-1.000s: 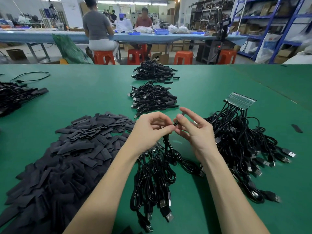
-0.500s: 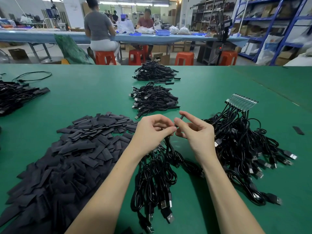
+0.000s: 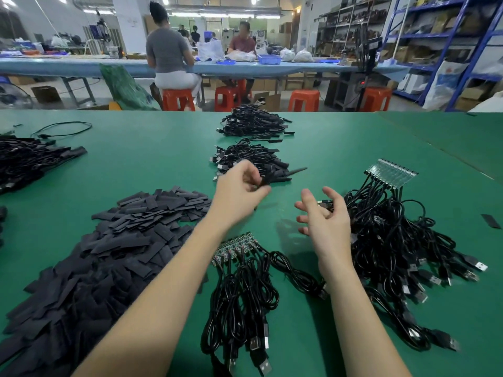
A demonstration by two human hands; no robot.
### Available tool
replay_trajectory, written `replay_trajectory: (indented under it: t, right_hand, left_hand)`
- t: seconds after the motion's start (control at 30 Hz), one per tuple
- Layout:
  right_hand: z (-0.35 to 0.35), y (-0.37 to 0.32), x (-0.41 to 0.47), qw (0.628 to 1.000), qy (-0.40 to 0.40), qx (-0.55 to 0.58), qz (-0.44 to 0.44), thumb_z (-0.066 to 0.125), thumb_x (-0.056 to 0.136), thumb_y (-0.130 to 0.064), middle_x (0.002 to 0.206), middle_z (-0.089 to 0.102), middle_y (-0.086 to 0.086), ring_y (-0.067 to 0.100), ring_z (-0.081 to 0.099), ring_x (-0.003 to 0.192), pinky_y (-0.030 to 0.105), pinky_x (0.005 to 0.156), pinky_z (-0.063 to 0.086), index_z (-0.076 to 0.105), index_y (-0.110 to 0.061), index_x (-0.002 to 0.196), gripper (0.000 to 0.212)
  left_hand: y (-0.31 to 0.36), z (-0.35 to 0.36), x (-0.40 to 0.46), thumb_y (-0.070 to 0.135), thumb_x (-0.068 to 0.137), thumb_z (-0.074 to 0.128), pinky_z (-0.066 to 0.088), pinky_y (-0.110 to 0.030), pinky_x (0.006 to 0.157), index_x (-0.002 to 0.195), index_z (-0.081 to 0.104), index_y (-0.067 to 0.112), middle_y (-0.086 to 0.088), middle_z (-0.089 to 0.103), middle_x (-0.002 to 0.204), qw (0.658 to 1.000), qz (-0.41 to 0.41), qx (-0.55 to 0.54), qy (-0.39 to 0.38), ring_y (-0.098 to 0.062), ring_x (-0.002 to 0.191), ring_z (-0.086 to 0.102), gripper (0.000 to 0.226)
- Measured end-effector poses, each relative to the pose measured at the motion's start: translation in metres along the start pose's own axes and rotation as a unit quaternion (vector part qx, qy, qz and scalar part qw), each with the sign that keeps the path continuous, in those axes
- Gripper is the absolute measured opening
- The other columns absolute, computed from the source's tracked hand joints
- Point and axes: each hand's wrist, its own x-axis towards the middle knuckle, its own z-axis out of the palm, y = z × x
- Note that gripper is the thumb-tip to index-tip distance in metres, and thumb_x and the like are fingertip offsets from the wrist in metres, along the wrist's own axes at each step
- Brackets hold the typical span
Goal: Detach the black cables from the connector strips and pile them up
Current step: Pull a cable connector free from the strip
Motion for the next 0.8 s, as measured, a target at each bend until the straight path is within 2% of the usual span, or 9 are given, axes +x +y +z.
replay_trajectory:
  t: [0.03, 0.1, 0.17, 0.27, 0.37, 0.5, 0.67, 0.73, 0.8]
  right_hand:
    - [0.001, 0.002, 0.000, 1.000, -0.005, -0.027, -0.003, 0.068, 0.093, -0.044, 0.085, 0.078, -0.011, 0.007, 0.070, 0.078, 0.033, 0.076, 0.057, 0.048, -0.029, 0.136, 0.050]
    - [0.003, 0.006, 0.000, 0.996, -0.025, -0.083, -0.017, 0.068, 0.093, -0.043, 0.084, 0.078, -0.010, 0.011, 0.071, 0.085, 0.038, 0.085, 0.056, 0.055, -0.031, 0.125, 0.037]
    - [0.006, 0.010, -0.001, 0.989, -0.051, -0.137, -0.031, 0.069, 0.092, -0.042, 0.080, 0.076, -0.013, 0.003, 0.069, 0.077, 0.030, 0.075, 0.051, 0.062, -0.033, 0.112, 0.023]
    - [0.011, 0.016, -0.003, 0.968, -0.083, -0.233, -0.042, 0.069, 0.089, -0.042, 0.075, 0.069, -0.028, -0.002, 0.063, 0.067, 0.025, 0.065, 0.045, 0.066, -0.033, 0.100, 0.014]
    - [0.016, 0.020, -0.006, 0.948, -0.094, -0.300, -0.051, 0.069, 0.087, -0.043, 0.073, 0.069, -0.023, 0.000, 0.062, 0.065, 0.025, 0.067, 0.048, 0.069, -0.031, 0.092, 0.012]
    - [0.018, 0.020, -0.008, 0.936, -0.111, -0.331, -0.050, 0.067, 0.087, -0.043, 0.077, 0.069, -0.020, 0.004, 0.064, 0.070, 0.028, 0.071, 0.052, 0.069, -0.032, 0.088, 0.012]
    - [0.026, 0.016, -0.014, 0.907, -0.159, -0.386, -0.052, 0.066, 0.087, -0.045, 0.074, 0.068, -0.024, -0.002, 0.062, 0.079, 0.025, 0.070, 0.045, 0.072, -0.033, 0.090, 0.014]
    - [0.032, 0.013, -0.016, 0.892, -0.174, -0.414, -0.054, 0.066, 0.087, -0.045, 0.077, 0.068, -0.023, 0.005, 0.065, 0.087, 0.025, 0.071, 0.044, 0.074, -0.031, 0.094, 0.017]
    - [0.037, 0.009, -0.018, 0.882, -0.178, -0.433, -0.046, 0.066, 0.087, -0.045, 0.085, 0.070, -0.019, 0.012, 0.067, 0.097, 0.026, 0.078, 0.048, 0.074, -0.030, 0.096, 0.020]
  left_hand:
    - [0.000, -0.002, 0.016, 0.014, 0.082, 0.080, 0.043, -0.009, 0.063, 0.082, 0.055, 0.019, 0.008, 0.064, 0.079, 0.998, 0.023, 0.051, 0.012, 0.001, 0.064, 0.059, 0.025]
    - [0.001, -0.003, 0.051, 0.015, 0.083, 0.077, 0.049, -0.025, 0.071, 0.079, 0.056, 0.021, 0.005, 0.065, 0.079, 0.988, 0.051, 0.141, 0.021, -0.013, 0.074, 0.063, 0.023]
    - [-0.002, -0.004, 0.085, 0.016, 0.084, 0.073, 0.050, -0.032, 0.072, 0.082, 0.057, 0.022, 0.004, 0.066, 0.083, 0.975, 0.062, 0.210, 0.032, -0.021, 0.079, 0.061, 0.018]
    - [-0.013, -0.004, 0.125, 0.013, 0.086, 0.067, 0.046, -0.033, 0.072, 0.086, 0.058, 0.022, 0.006, 0.064, 0.087, 0.960, 0.057, 0.270, 0.040, -0.022, 0.081, 0.056, 0.013]
    - [-0.029, 0.000, 0.149, 0.014, 0.088, 0.066, 0.043, -0.032, 0.076, 0.088, 0.057, 0.022, 0.002, 0.065, 0.094, 0.953, 0.013, 0.302, 0.008, -0.024, 0.087, 0.058, 0.012]
    - [-0.046, 0.003, 0.151, 0.022, 0.093, 0.063, 0.051, -0.037, 0.088, 0.100, 0.062, 0.021, 0.000, 0.067, 0.104, 0.958, -0.036, 0.285, -0.015, -0.025, 0.099, 0.060, 0.008]
    - [-0.042, -0.002, 0.113, 0.023, 0.091, 0.064, 0.049, -0.039, 0.095, 0.110, 0.063, 0.019, -0.001, 0.066, 0.111, 0.976, 0.001, 0.216, 0.031, -0.023, 0.104, 0.059, 0.019]
    - [-0.038, -0.003, 0.085, 0.019, 0.089, 0.066, 0.048, -0.036, 0.093, 0.106, 0.064, 0.015, -0.003, 0.067, 0.107, 0.982, 0.020, 0.178, 0.054, -0.022, 0.100, 0.059, 0.018]
    - [-0.034, -0.003, 0.050, 0.019, 0.087, 0.068, 0.048, -0.025, 0.087, 0.098, 0.064, 0.016, 0.000, 0.068, 0.097, 0.988, 0.024, 0.140, 0.056, -0.016, 0.089, 0.060, 0.011]
